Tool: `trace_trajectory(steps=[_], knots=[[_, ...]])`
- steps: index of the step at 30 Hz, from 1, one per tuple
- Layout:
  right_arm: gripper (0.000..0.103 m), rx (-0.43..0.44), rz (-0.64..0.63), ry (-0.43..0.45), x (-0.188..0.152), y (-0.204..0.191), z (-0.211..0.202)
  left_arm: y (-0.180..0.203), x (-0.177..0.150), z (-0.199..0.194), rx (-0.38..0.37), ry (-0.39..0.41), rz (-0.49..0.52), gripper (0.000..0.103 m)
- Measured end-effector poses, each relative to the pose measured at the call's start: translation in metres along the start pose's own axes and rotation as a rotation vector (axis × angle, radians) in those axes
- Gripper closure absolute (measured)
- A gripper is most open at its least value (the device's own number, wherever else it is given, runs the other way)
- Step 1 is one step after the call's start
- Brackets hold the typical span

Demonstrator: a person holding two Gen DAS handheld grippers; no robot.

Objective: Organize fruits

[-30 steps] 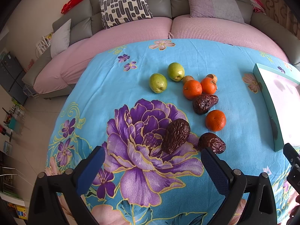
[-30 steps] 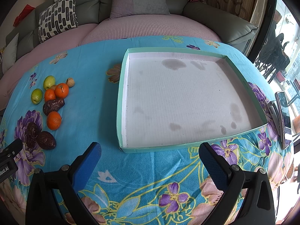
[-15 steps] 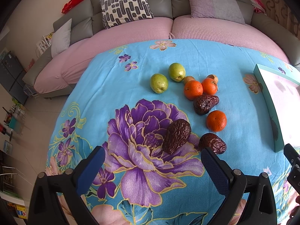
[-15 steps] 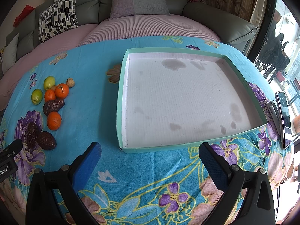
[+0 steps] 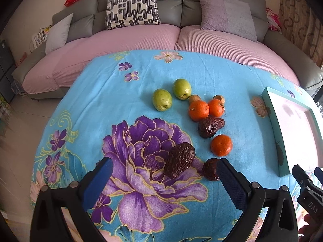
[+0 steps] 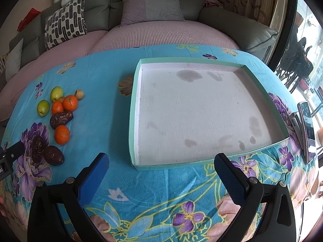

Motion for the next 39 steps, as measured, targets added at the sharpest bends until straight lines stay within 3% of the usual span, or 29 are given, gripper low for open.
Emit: trace_trajectory(steps=[4, 10, 20, 25, 28, 39], knots=[[0.000, 0.043, 0.029, 0.055, 0.004, 0.001, -0.009, -0.007, 0.014, -0.013, -0.055, 0.078, -0.046, 0.000], [0.000, 0.080, -0.004, 0.124, 0.018, -0.011, -0.019, -0.024, 0.045, -0.043, -0.073, 0.256, -0.109, 0.000], [0.000, 0.241, -0.082, 0.139, 0.047, -0.057, -0.030, -0.035, 0.068, -0.036, -0.043, 0.220, -0.146, 0.000], [0.000, 0.231, -0.153, 0.105, 0.048, -0.082, -0.016, -0.045, 0.059, 0.000, -0.053, 0.088, -0.151, 0.000], [0.001, 0.233, -0.184, 0.042, 0.041, -0.092, 0.000, -0.052, 0.052, 0.011, -0.010, 0.041, -0.138, 0.000], [0.011, 0.290, -0.351, -0.045, 0.013, -0.145, 0.018, -0.049, 0.048, 0.006, -0.045, 0.048, -0.100, 0.000]])
Point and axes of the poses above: each gripper's, at about its wrist camera, not at the fingertips, and z roughly the way its jaws point, y to its right, x to its top, the point moved 7 cm from there along z, roughly the way its jaws point, and after that the axes turned 12 degrees about -y, right-handed, at the moved point
